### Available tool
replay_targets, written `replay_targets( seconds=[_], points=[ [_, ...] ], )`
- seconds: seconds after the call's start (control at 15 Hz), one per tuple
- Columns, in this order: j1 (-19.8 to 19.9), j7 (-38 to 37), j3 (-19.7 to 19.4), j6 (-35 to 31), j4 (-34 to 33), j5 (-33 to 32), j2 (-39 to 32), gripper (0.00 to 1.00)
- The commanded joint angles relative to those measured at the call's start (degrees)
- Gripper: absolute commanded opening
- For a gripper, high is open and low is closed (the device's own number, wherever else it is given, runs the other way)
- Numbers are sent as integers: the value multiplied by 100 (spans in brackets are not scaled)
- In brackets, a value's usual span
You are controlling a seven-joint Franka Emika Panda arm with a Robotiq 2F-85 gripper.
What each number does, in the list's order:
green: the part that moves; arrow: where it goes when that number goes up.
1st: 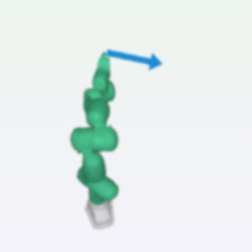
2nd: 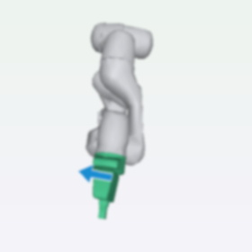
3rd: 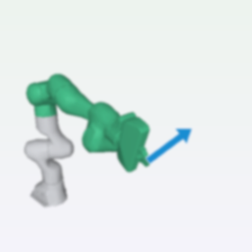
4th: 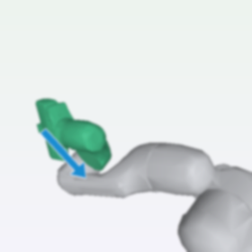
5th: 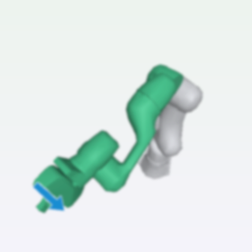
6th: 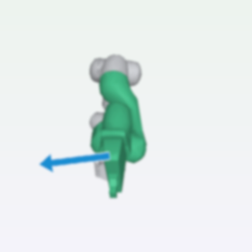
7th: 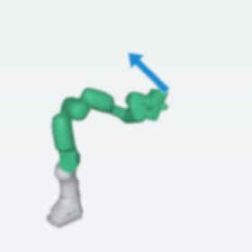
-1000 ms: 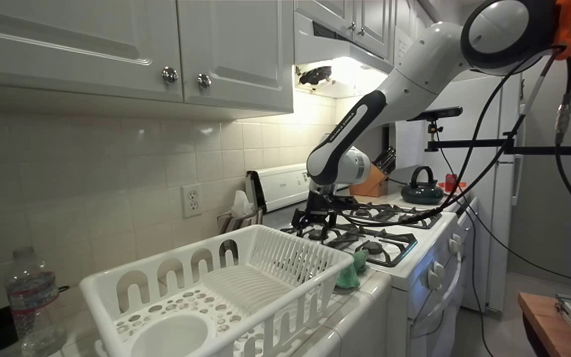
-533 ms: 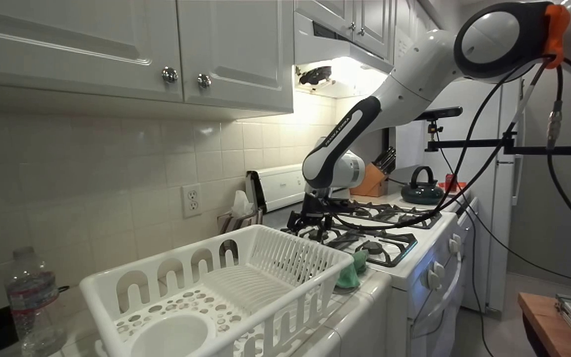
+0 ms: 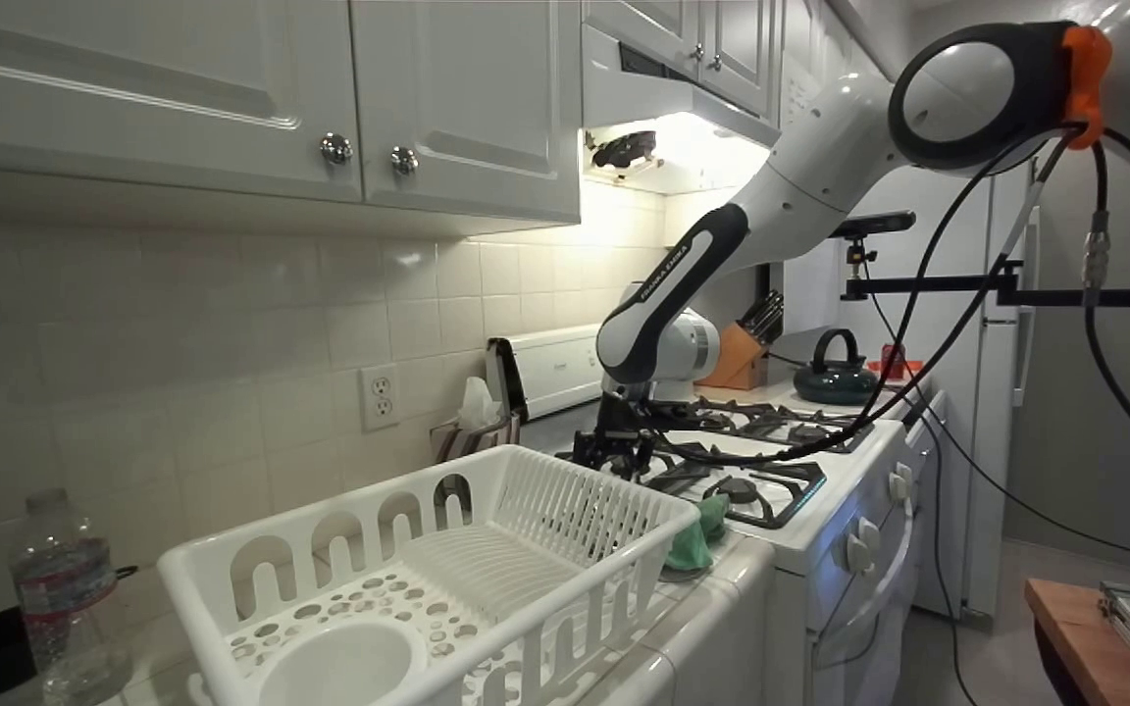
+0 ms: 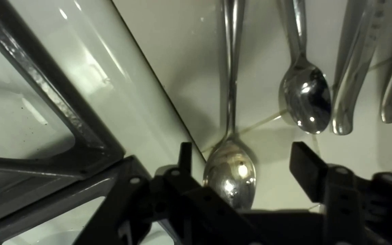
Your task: Put two silver spoons in the cutlery holder on the dishrack.
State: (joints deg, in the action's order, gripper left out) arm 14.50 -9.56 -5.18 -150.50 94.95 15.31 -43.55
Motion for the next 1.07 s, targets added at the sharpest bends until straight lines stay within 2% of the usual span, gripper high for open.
replay_targets(
  seconds=[0.0, 0.07, 0.13, 0.2, 0.27, 0.33, 0.67, 0.73, 0.8, 0.87, 0.93, 1.0],
  points=[
    [0, -67, 3, -24, -190, 39, -143, 61],
    [-1, -71, 0, -22, -196, 38, -145, 80],
    [0, -71, 0, -16, -203, 36, -148, 74],
    [4, -67, 3, 1, -211, 38, -150, 39],
    [3, -69, 2, 9, -216, 35, -151, 42],
    [3, -64, 4, 9, -221, 34, -153, 42],
    [-5, -72, -8, 48, -280, 14, -201, 6],
    [-12, -82, -20, 53, -288, 5, -207, 11],
    [-16, -90, -26, 59, -291, 3, -207, 42],
    [-19, -94, -31, 62, -305, -3, -204, 38],
    [-18, -93, -32, 70, -311, -5, -206, 39],
    [-17, -89, -30, 74, -310, -5, -206, 45]
  ],
)
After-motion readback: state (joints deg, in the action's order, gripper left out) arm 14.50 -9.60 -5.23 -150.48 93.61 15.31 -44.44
